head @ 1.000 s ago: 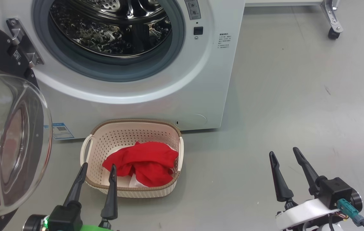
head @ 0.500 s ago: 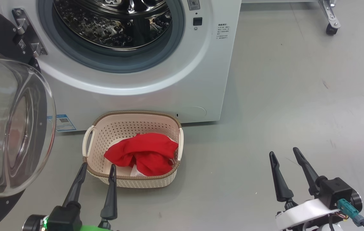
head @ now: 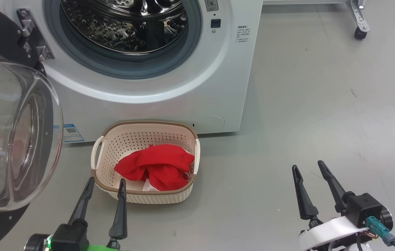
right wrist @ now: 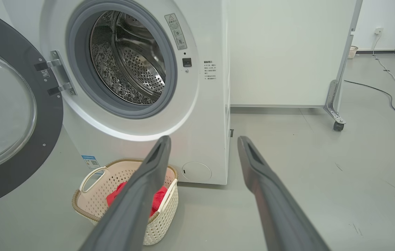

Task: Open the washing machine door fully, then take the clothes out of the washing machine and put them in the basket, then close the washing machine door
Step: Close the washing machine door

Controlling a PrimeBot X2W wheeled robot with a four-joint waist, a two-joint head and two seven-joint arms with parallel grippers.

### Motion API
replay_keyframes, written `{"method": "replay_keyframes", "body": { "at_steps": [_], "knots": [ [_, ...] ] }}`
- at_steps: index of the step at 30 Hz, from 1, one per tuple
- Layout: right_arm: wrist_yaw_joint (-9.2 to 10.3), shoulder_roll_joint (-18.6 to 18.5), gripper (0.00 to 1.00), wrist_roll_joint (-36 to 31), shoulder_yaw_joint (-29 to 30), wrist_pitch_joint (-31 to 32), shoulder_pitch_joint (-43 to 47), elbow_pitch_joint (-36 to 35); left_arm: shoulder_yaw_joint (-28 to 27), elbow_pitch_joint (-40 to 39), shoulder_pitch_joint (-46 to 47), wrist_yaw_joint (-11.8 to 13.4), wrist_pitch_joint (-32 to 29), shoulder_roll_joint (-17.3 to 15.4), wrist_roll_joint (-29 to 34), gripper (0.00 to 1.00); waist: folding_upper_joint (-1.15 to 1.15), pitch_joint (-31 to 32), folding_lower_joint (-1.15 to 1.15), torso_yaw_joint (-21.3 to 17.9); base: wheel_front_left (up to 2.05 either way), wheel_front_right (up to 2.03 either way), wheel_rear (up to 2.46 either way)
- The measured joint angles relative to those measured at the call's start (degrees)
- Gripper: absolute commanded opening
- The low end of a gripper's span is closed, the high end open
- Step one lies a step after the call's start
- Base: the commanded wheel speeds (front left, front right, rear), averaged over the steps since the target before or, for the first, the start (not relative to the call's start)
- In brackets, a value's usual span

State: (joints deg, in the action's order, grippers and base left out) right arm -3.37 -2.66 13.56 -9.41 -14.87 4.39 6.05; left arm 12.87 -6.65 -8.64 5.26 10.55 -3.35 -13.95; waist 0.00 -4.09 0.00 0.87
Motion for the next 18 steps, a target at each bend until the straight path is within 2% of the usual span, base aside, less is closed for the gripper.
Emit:
{"method": "replay_keyframes", "body": {
  "at_steps": [10, 18],
  "knots": [
    [0.1, -0.04, 1.0, 0.01, 0.35, 0.0, 0.15, 0.19, 0.33, 0.01, -0.13, 0.01, -0.65, 0.0, 0.0, 1.0, 0.0, 0.38, 0.0, 0.59, 0.0, 0.0, 0.0],
    [0.53, -0.64, 1.0, 0.01, 1.05, 0.0, 1.08, 0.07, 0.52, 0.07, -0.13, 0.01, -0.98, 0.0, 0.63, 1.0, 0.0, 0.45, 0.0, 2.92, 0.0, 0.0, 0.0]
  ]
}}
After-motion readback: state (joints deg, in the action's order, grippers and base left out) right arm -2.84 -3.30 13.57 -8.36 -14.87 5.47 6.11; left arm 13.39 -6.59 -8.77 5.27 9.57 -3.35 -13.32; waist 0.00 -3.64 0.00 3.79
